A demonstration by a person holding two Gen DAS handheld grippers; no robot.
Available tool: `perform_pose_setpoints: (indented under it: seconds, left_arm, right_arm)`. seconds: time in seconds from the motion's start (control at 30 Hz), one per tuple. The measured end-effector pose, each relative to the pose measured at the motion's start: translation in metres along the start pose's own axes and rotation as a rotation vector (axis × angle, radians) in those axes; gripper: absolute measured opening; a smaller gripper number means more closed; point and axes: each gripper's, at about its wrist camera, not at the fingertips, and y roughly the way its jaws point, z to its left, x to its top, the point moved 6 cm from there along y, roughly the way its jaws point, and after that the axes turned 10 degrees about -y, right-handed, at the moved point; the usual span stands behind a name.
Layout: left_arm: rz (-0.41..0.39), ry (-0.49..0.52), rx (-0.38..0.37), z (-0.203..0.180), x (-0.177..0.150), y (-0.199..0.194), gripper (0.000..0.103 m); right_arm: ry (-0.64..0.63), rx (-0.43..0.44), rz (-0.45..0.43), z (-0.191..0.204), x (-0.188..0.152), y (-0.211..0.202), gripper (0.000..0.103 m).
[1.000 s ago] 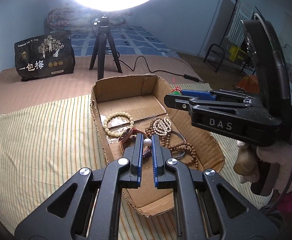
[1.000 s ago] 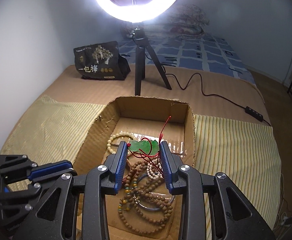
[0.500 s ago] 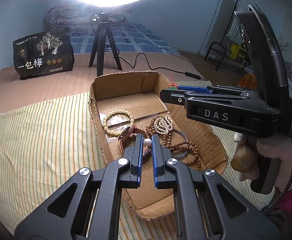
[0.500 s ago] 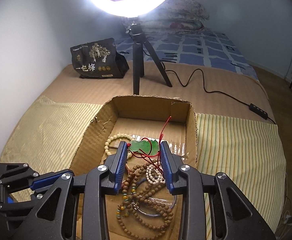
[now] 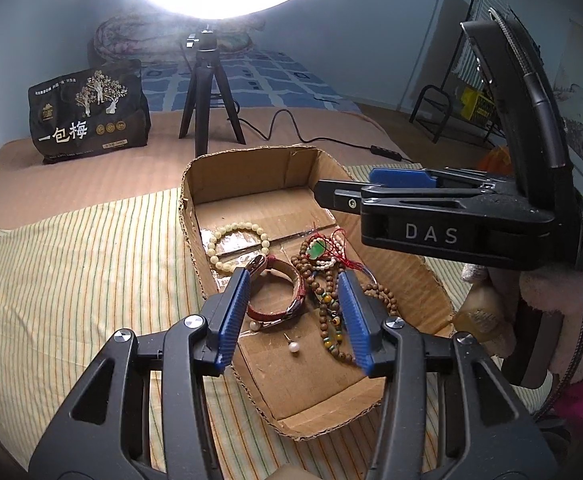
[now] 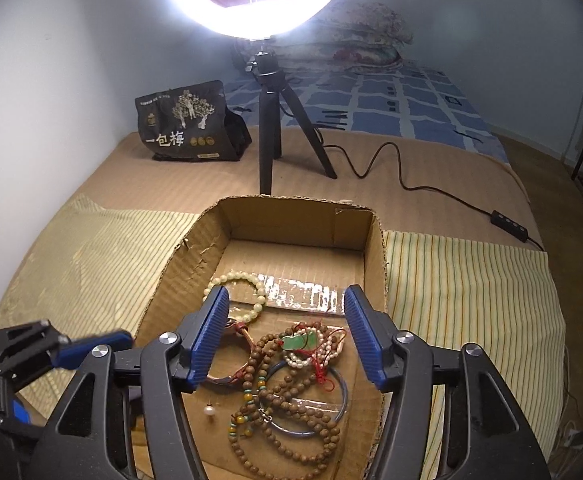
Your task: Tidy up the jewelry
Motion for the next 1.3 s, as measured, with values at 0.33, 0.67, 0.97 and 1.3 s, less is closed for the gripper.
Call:
perform_pose_setpoints:
  seconds: [0.33,0.67,0.97,1.3]
  left_arm:
    - [-0.014,-0.002,0.024,0.001,0.0,-0.007,0.062]
    - [-0.042,-0.002,0.036,-0.002,0.001,-0.029,0.063]
    - [-0.08,0.01,0.045,-0.007,0.001,-0.056,0.064]
    - [-0.134,0.02,0.049,-0.013,-0.002,-0.095,0.073]
  right_arm:
    - [0.025,-0.05,0.012,-0.004,-0.001,-0.004,0.078]
    - [0.043,-0.097,0.016,0.001,0.0,-0.024,0.079]
    - [0.04,-0.144,-0.011,0.009,0.001,-0.054,0.079]
    - [0.031,-0.21,-0.052,0.019,-0.003,-0.092,0.079]
